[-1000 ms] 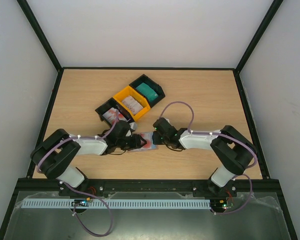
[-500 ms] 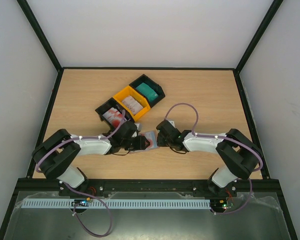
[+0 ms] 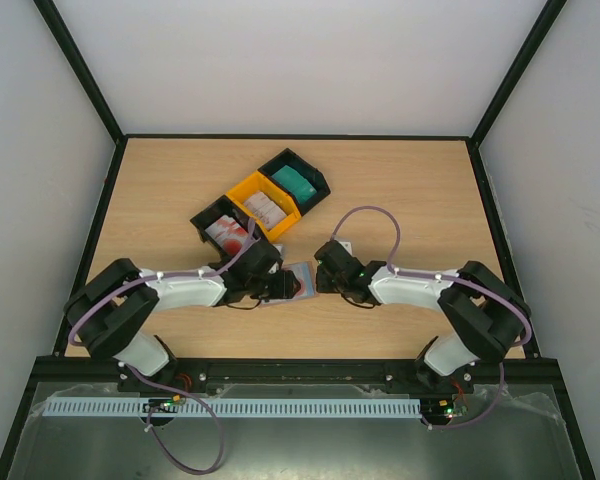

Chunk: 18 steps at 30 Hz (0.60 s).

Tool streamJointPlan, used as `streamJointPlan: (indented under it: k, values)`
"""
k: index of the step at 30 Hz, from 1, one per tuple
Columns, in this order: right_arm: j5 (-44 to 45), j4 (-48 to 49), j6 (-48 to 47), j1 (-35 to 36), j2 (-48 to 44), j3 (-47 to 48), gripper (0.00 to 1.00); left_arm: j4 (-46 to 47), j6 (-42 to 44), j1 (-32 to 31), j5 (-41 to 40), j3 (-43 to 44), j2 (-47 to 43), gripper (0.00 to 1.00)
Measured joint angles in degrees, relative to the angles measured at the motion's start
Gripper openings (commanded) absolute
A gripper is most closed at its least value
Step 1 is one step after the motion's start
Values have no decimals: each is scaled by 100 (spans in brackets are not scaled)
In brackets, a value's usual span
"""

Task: Put the credit cards into the card holder
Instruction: Insert the credit card into the card holder.

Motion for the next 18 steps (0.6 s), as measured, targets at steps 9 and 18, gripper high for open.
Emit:
streamJointPlan:
  k: [9, 18]
  values:
    - [-11, 7, -2, 0, -168, -35, 33, -393, -138, -22, -494, 20, -129, 18]
    - [-83, 11, -4, 0, -168, -35, 33, -424, -157, -24, -586, 111, 107, 3]
